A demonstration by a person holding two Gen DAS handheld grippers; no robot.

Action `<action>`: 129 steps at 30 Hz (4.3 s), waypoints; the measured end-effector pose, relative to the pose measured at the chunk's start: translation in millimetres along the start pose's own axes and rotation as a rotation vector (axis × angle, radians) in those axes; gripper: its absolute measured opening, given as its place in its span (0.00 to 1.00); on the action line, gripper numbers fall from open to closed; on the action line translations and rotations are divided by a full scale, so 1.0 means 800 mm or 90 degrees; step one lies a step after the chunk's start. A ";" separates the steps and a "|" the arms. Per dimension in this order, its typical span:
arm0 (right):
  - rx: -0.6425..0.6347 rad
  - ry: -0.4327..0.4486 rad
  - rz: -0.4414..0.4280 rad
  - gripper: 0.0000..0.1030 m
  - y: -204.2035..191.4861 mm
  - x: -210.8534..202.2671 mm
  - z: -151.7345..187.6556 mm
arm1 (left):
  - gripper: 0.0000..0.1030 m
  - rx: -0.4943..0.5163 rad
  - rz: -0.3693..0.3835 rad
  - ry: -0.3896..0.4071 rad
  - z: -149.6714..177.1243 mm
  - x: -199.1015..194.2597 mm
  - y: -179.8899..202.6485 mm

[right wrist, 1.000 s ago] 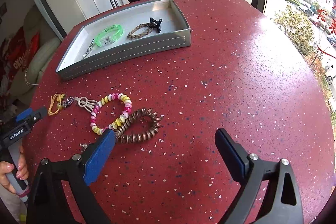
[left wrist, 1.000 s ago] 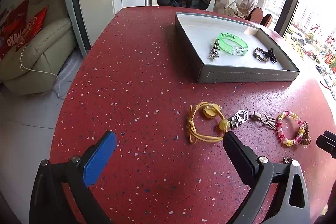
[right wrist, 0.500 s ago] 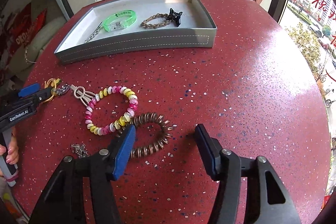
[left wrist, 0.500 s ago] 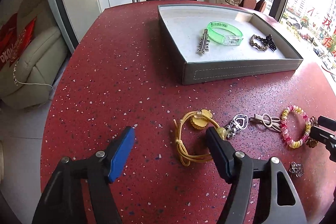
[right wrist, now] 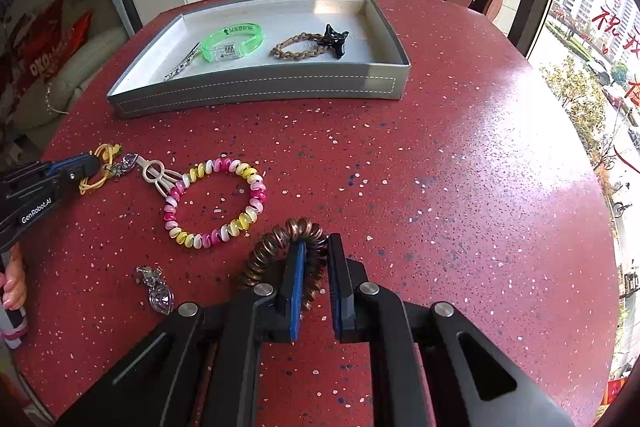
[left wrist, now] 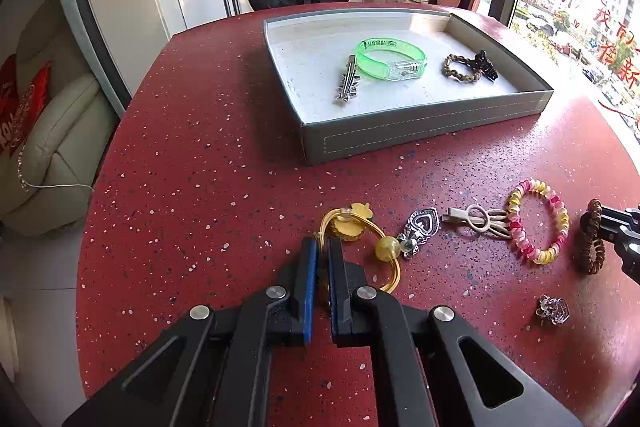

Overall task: Organize jewelry
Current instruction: 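Grasp the yellow beaded hair tie with the left tool while the right tool grasps the brown coiled hair tie, then carry both hair ties into the tray and open the left tool, then open the right tool to drop the brown coiled hair tie in the tray, then move both tools back toward the remaining jewelry on the table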

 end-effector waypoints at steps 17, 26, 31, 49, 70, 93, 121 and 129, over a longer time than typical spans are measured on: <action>0.034 0.032 -0.041 0.12 0.007 -0.031 -0.007 | 0.19 -0.046 0.080 0.033 -0.005 -0.041 -0.008; 0.039 0.056 -0.064 0.12 0.003 -0.052 -0.021 | 0.19 -0.054 0.106 0.059 -0.024 -0.070 -0.001; 0.037 0.074 -0.081 0.12 -0.002 -0.068 -0.043 | 0.19 -0.046 0.122 0.079 -0.042 -0.091 0.009; 0.020 0.106 -0.111 0.12 -0.008 -0.074 -0.178 | 0.19 -0.036 0.138 0.113 -0.162 -0.090 0.041; 0.059 0.041 -0.100 0.12 0.009 0.068 -0.269 | 0.19 -0.072 0.064 0.067 -0.239 0.044 0.023; 0.034 0.027 -0.062 0.58 0.006 0.104 -0.261 | 0.19 -0.010 -0.054 0.048 -0.222 0.089 0.030; 0.095 0.093 -0.145 0.81 0.019 0.004 -0.214 | 0.19 -0.040 -0.022 0.093 -0.208 0.020 0.029; 0.098 0.113 -0.153 1.00 0.014 -0.022 -0.187 | 0.95 -0.055 -0.002 0.085 -0.182 0.004 0.027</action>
Point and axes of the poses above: each gripper's, at about its wrist camera, not at the fingertips, and x roughly the way its jaws point, y to its right, z to its underside, the point moved 10 cm from there along x, roughly the way its jaws point, and after that the axes turned 5 degrees about -y, right-handed, at the moved point
